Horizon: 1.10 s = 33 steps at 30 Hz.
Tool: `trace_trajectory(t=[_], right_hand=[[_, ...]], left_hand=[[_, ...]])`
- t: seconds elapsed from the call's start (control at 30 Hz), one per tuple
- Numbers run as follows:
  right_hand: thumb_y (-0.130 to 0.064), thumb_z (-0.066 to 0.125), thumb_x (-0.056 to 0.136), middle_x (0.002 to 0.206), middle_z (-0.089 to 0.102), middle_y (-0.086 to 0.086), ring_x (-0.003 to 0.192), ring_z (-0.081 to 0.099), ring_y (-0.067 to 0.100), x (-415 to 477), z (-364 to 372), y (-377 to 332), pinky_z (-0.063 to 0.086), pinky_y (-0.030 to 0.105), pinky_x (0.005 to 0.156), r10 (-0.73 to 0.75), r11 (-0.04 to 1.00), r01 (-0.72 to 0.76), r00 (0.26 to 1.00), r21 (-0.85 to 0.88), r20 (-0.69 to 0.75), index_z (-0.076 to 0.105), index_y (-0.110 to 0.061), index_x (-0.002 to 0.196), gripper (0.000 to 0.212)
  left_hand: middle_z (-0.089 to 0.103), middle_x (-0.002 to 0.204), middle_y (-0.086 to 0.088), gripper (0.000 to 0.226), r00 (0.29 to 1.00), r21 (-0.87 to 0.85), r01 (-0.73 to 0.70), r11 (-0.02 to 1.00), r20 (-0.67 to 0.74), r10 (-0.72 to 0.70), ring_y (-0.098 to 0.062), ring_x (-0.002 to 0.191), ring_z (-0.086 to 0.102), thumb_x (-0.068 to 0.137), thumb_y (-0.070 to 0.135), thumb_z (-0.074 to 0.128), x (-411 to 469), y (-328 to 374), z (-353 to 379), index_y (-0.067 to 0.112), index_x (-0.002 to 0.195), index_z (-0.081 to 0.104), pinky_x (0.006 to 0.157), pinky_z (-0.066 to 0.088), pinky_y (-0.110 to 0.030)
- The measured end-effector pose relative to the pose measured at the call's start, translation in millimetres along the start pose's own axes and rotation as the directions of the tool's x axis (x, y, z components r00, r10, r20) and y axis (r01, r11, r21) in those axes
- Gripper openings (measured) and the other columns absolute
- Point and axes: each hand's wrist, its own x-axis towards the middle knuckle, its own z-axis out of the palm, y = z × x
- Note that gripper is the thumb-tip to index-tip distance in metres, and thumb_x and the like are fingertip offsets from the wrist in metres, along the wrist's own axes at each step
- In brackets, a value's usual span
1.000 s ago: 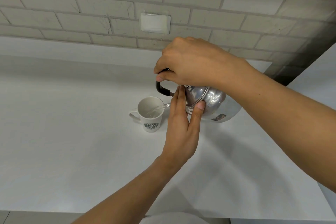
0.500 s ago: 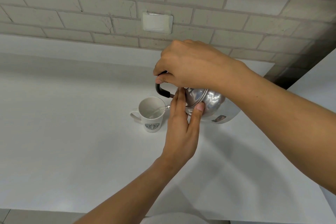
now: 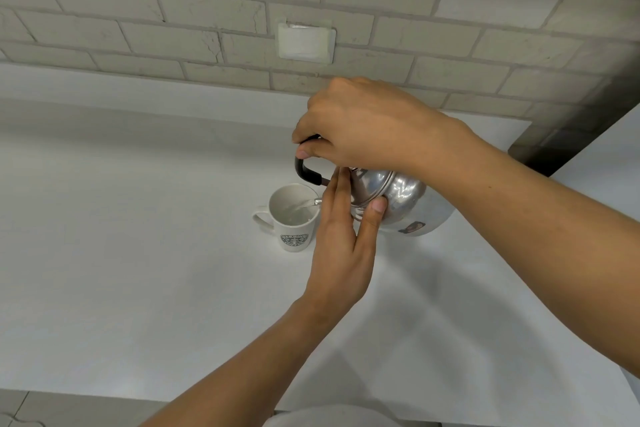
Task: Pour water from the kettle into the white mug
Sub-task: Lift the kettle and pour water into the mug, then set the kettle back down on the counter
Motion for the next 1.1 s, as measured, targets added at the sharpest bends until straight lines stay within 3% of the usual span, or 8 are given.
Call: trace_trajectory(t=[0.17,0.4,0.53,0.63,0.73,0.93,1.0,1.1], right_hand=[[-0.045,0.052,0.103,0.09,0.058,-0.006,0.09,0.058,0.016,-14.1,6.8,9.7,0.054,0.042,0.076,0.037,0.992,-0.032,0.998,0.125,-0.041,0.074,-0.028,0.119,0.032],[-0.044,0.057,0.1,0.099,0.069,-0.002,0.094,0.062,0.015,-45.1,23.3,26.5,0.053,0.043,0.082,0.168,0.938,-0.105,0.971,0.33,-0.169,0.073,-0.027,0.124,0.033],[-0.043,0.063,0.098,0.097,0.072,-0.004,0.088,0.065,0.012,-63.1,37.5,38.7,0.051,0.026,0.08,0.284,0.887,-0.15,0.923,0.436,-0.26,0.075,-0.028,0.123,0.032],[-0.042,0.067,0.095,0.097,0.073,-0.012,0.085,0.064,-0.001,-77.2,49.9,46.8,0.042,0.006,0.076,0.402,0.815,-0.181,0.86,0.55,-0.313,0.076,-0.029,0.119,0.029],[-0.039,0.07,0.094,0.095,0.074,-0.014,0.086,0.065,0.001,-87.8,61.7,50.5,0.041,0.004,0.075,0.481,0.768,-0.185,0.8,0.614,-0.36,0.077,-0.028,0.117,0.026],[-0.036,0.074,0.092,0.086,0.069,-0.017,0.079,0.064,-0.001,-98.4,82.2,57.9,0.042,0.009,0.071,0.592,0.68,-0.199,0.716,0.706,-0.369,0.079,-0.026,0.115,0.025],[-0.038,0.073,0.093,0.094,0.074,-0.014,0.087,0.068,0.005,-98.5,88.8,65.4,0.051,0.018,0.076,0.632,0.624,-0.199,0.697,0.756,-0.339,0.078,-0.028,0.116,0.026],[-0.044,0.07,0.092,0.108,0.074,-0.016,0.101,0.068,0.0,-95.0,103.5,80.2,0.053,0.019,0.087,0.681,0.543,-0.197,0.672,0.816,-0.291,0.074,-0.032,0.121,0.031]], left_hand=[[0.025,0.174,0.01,0.069,0.998,0.064,-0.003,0.998,0.056,-0.001,-0.003,0.161,0.018,0.109,0.048,0.047,-0.5,-4.3,-1.5,0.028,0.168,0.019,0.13,0.025,-0.038],[0.019,0.174,0.011,0.067,0.995,0.19,-0.053,0.98,0.092,0.036,0.005,0.158,0.014,0.107,0.052,0.047,-2.9,-9.6,-1.0,0.034,0.166,0.021,0.113,0.01,0.004],[0.045,0.138,0.008,0.043,0.993,0.129,-0.091,0.987,-0.064,0.1,0.017,0.124,0.044,0.103,0.047,0.058,-0.4,-12.2,-8.4,0.032,0.138,0.04,0.103,0.044,-0.016],[0.047,0.138,0.005,0.04,0.991,0.115,-0.051,0.992,-0.115,0.065,0.007,0.125,0.05,0.105,0.042,0.056,15.3,-7.0,-18.7,0.024,0.136,0.04,0.103,0.049,-0.026],[0.056,0.146,0.001,0.044,0.995,0.226,-0.098,0.969,-0.011,0.103,-0.009,0.125,0.061,0.109,0.036,0.05,42.5,3.3,-28.8,0.02,0.15,0.043,0.099,0.047,-0.011],[0.069,0.106,0.007,0.035,0.98,0.262,-0.133,0.956,0.177,0.087,-0.023,0.103,0.07,0.112,0.029,0.044,80.2,16.1,-28.8,0.021,0.145,0.055,0.089,0.061,-0.051],[0.068,0.1,0.006,0.034,0.977,0.293,-0.158,0.943,0.187,0.106,-0.023,0.097,0.068,0.112,0.031,0.045,91.6,15.1,-25.3,0.02,0.141,0.058,0.084,0.061,-0.048],[0.065,0.098,0.01,0.034,0.967,0.367,-0.225,0.902,0.194,0.163,-0.007,0.085,0.062,0.112,0.03,0.044,112.7,11.1,-19.4,0.017,0.14,0.06,0.077,0.05,-0.017]])
